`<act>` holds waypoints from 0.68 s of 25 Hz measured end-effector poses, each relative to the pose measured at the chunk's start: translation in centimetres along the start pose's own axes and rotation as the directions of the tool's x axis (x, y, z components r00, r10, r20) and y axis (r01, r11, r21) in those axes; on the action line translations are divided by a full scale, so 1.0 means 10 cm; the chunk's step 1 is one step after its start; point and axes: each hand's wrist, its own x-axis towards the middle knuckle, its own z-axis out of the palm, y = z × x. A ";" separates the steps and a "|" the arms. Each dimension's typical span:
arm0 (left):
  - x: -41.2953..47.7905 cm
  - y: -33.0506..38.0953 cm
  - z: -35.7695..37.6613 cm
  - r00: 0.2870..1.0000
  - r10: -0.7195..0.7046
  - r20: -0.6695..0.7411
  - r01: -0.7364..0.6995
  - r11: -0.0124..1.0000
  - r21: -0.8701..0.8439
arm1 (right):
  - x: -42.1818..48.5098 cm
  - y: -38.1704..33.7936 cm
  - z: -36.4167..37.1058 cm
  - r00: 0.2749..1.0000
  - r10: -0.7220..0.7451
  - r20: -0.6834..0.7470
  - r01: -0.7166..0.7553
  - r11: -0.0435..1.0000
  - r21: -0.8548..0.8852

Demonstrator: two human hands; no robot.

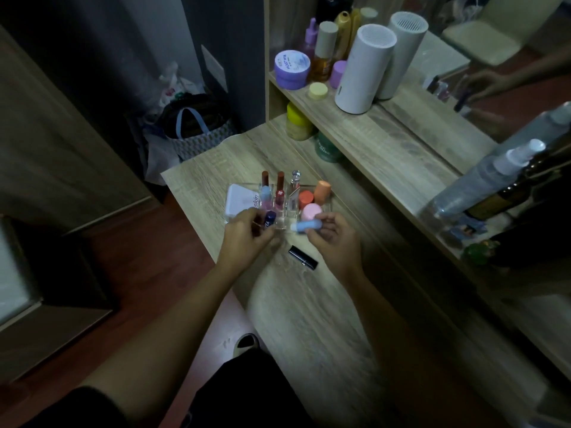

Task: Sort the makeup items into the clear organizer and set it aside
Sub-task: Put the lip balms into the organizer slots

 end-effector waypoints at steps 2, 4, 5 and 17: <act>0.05 0.04 -0.04 0.997 -0.042 -0.071 0.038 0.997 -0.063 | 0.05 -0.07 0.15 0.999 -0.044 -0.018 0.044 0.999 0.004; 0.10 0.04 -0.07 0.993 -0.062 -0.097 0.054 0.995 -0.086 | 0.09 -0.10 0.28 0.995 -0.096 -0.038 0.095 0.995 -0.029; 0.12 0.04 -0.07 0.993 -0.068 -0.100 0.060 0.995 -0.083 | 0.10 -0.10 0.34 0.991 -0.125 -0.044 0.123 0.991 -0.052; 0.18 -0.07 -0.01 0.996 -0.085 0.024 0.085 0.996 0.007 | 0.10 -0.08 0.67 0.973 -0.229 -0.018 0.223 0.960 -0.168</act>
